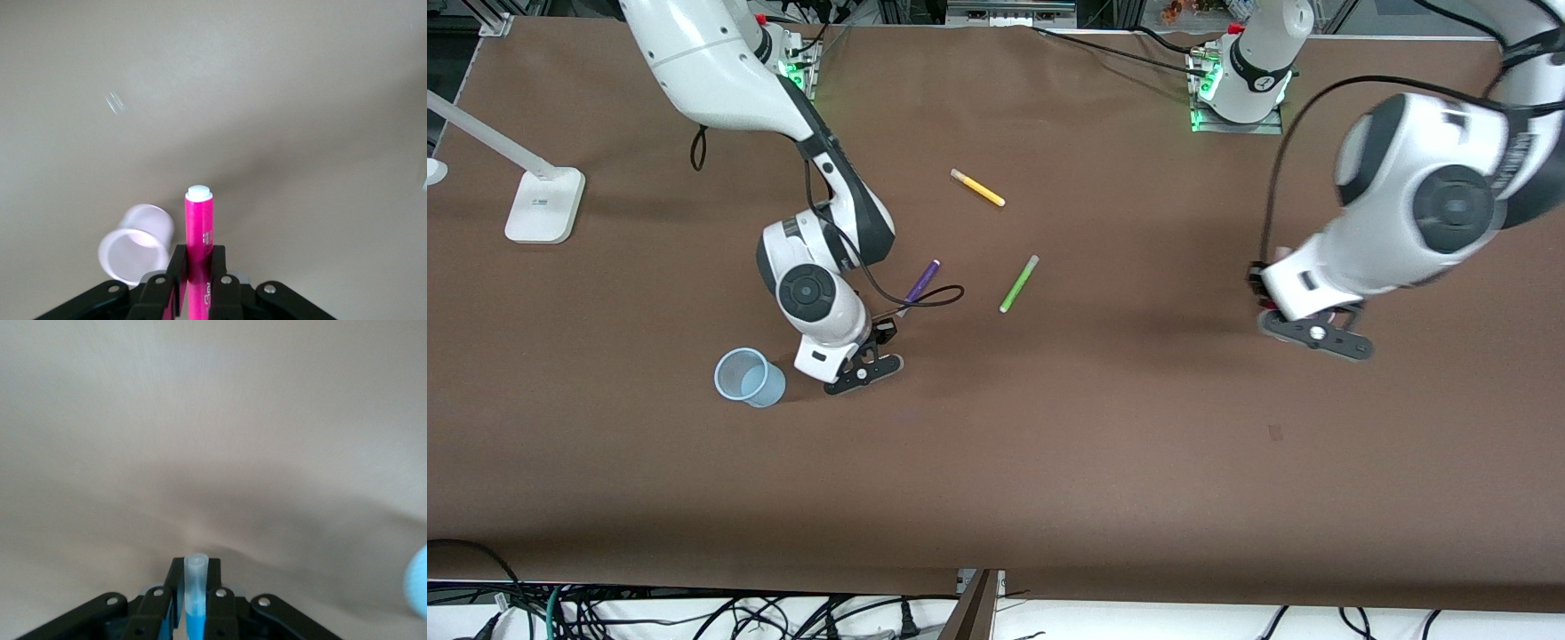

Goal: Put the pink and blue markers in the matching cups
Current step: 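Carry the pink marker to the pink cup while the right gripper carries blue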

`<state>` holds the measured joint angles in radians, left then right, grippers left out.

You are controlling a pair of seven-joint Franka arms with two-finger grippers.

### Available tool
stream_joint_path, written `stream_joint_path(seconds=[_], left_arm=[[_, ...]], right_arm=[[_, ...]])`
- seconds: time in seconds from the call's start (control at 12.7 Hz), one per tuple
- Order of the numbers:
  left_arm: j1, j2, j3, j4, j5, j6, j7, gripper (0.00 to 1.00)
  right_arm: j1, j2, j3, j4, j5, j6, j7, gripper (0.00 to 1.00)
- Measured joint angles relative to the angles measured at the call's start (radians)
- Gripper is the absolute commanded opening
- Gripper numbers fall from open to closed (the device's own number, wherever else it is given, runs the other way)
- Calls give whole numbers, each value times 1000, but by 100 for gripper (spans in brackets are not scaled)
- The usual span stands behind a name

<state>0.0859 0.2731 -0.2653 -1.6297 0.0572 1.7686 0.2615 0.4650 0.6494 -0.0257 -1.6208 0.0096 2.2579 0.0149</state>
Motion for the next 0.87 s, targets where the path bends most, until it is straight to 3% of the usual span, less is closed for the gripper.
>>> stream_joint_path(seconds=[0.24,0.39,0.71,0.87], left_arm=[[113,1,1,-21,-121,39,388,0],[168,2,1,-64,-267,44,634,0],[323,10,2,-220,-545,60,1115,0],[398,19,2,-274,-611,62,1298,0]], right_arm=[[-6,-91,-28,2,0,-5,-89,0],[-13,-125,-61,2,5,-5,-231,0],[-72,-154,-73,2,159,-3,-562,0],[-105,-158,-74,6,225,-1,-730,0]])
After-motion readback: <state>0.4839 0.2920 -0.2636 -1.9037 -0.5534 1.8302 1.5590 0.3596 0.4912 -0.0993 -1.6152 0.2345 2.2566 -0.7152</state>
